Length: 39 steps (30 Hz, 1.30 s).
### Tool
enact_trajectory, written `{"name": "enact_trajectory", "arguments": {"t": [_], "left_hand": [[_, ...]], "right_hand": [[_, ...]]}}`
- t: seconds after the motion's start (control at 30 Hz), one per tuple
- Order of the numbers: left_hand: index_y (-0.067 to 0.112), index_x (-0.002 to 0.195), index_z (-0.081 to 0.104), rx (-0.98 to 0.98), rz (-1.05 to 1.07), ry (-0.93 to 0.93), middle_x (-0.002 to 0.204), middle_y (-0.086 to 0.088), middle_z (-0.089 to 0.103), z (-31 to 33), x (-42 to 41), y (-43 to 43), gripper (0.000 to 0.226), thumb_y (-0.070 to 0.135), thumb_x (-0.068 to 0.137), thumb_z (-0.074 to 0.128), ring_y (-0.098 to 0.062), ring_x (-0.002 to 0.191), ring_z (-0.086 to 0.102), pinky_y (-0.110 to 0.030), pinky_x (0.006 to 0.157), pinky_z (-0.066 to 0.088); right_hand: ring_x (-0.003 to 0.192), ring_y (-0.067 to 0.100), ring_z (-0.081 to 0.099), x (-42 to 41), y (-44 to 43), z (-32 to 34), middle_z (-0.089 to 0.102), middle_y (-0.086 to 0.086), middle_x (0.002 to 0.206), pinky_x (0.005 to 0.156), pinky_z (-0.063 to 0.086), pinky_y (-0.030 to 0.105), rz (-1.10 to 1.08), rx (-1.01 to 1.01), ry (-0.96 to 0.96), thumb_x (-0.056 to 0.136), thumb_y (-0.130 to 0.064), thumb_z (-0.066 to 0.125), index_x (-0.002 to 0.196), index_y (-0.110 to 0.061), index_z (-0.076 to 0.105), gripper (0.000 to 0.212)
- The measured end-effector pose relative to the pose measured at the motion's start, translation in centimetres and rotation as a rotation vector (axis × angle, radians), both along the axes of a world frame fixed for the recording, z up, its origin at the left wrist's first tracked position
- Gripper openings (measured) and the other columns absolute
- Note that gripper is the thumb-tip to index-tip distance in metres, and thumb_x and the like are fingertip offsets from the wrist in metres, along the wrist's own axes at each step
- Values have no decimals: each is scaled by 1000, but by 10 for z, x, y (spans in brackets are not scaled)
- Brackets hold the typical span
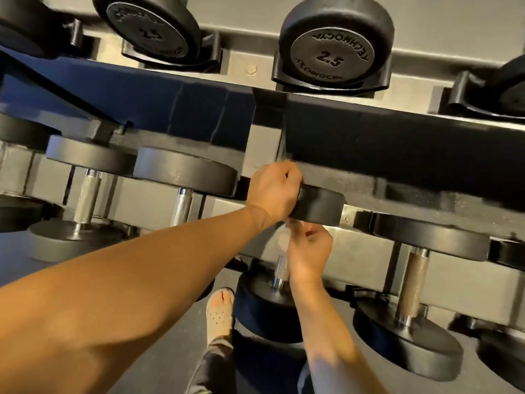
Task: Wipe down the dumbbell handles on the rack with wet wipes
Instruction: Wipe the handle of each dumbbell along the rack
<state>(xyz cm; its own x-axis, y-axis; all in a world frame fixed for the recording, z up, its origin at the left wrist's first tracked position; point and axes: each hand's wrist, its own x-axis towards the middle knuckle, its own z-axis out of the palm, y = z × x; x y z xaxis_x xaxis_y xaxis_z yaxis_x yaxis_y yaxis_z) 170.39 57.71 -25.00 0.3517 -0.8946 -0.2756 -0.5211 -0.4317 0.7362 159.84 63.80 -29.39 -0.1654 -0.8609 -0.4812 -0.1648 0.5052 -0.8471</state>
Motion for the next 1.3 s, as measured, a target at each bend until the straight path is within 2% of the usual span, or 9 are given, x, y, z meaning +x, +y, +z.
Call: {"name": "enact_trajectory", "arguments": {"t": [0.3,0.47,0.67,0.77,0.87,0.97,1.03,1.17,1.3], "left_hand": [[4,88,69,25,-42,94,88,-18,66,-3,5,1,36,23,103,42,-33,80,63,-47,74,53],[7,91,65,34,-166,53,90,-18,65,1,13,2,36,27,107,40,-24,77,60,-48,76,56],[15,109,63,-489,-410,-72,97,7,57,18,50,61,11,21,102,58,-9,88,56,-25,82,48],[17,99,67,-155,-477,179,71,10,60,21,49,86,15,30,104,59,-8,62,61,-17,57,47],[18,106,68,195,-218,425,81,-3,71,20,38,89,13,30,101,66,-6,59,66,-14,50,49],[13,105,69,393,67,665,88,-14,74,11,36,88,7,14,98,69,-16,66,71,-24,56,59],[11,107,69,419,194,789,92,-13,76,3,36,88,12,6,97,67,-19,73,75,-29,63,62],[11,97,71,321,418,818,99,-14,76,-12,25,80,12,1,90,72,-24,88,76,-31,77,63],[24,83,71,297,668,765,91,-6,74,-25,-8,70,20,5,85,79,-22,88,71,-34,82,60]], "right_hand": [[56,13,40,-6,-1,-21,44,-1,58,56,35,28,-14,218,71,104,-11,44,61,-18,41,44],[57,14,52,-4,20,6,54,4,61,57,45,28,23,42,170,104,-23,55,70,-9,52,37],[58,27,53,2,36,42,54,19,65,53,52,34,-31,35,-64,101,-16,62,84,13,57,33],[79,27,68,8,34,64,70,25,90,75,61,44,1,109,-227,100,-1,50,105,8,66,19],[85,21,69,9,31,83,73,12,93,81,59,35,138,189,-328,98,6,44,111,2,69,28],[86,19,67,2,24,98,73,4,90,84,54,33,296,260,-161,100,1,46,100,-17,71,31],[87,23,69,-10,11,104,75,6,91,85,57,39,483,211,199,101,-10,50,95,-17,73,24],[80,16,66,-20,-37,123,70,-2,86,75,57,39,451,-240,783,100,-25,54,99,-18,70,18],[86,6,59,11,-81,97,62,-9,96,76,49,26,602,-437,743,103,-37,52,108,-21,65,21]]}}
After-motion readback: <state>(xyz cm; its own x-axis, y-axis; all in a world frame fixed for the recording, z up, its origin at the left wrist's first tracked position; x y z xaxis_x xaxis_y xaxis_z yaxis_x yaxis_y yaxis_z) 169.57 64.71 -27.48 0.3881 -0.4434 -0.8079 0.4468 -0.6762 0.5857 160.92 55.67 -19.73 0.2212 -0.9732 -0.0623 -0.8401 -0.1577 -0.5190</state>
